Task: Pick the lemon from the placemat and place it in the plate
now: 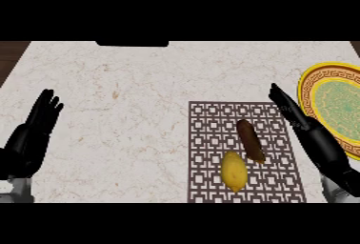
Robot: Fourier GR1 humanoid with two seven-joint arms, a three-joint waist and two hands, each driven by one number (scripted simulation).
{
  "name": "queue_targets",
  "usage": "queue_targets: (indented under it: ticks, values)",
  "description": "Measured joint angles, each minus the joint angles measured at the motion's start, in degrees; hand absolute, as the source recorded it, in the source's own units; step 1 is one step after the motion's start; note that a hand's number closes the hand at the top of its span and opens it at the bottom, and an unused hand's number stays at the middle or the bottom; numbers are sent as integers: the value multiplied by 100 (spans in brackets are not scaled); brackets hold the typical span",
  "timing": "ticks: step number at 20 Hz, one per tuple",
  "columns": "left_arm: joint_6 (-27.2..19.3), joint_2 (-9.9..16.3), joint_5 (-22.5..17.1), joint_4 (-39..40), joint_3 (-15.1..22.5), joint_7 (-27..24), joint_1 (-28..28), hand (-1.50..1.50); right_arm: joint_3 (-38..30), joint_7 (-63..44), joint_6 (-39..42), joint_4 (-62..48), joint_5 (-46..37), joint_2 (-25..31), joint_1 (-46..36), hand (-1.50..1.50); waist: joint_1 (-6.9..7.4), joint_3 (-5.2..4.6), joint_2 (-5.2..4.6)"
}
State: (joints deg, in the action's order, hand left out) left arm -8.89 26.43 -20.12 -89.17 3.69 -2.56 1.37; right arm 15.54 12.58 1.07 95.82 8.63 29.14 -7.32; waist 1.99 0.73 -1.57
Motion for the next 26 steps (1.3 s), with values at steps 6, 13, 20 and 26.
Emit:
queue_targets:
  ticks: [6,13,20,26]
  values:
    - [-240,-387,177,415,447,548,-305,0,-980,-592,-498,203,527,-26,-297,150,-273,-60,128]
    - [-245,-736,103,536,701,792,-336,0,-1722,-991,-2288,207,-545,-39,387,-150,-483,-62,189]
    - [-298,-965,319,624,822,943,-170,0,-1708,-893,-2671,1479,-905,-408,1645,-150,-325,-39,203]
    - [-382,-1031,447,528,895,1084,-159,0,-1341,-2001,-1980,2140,-1480,482,2215,-150,-272,-56,195]
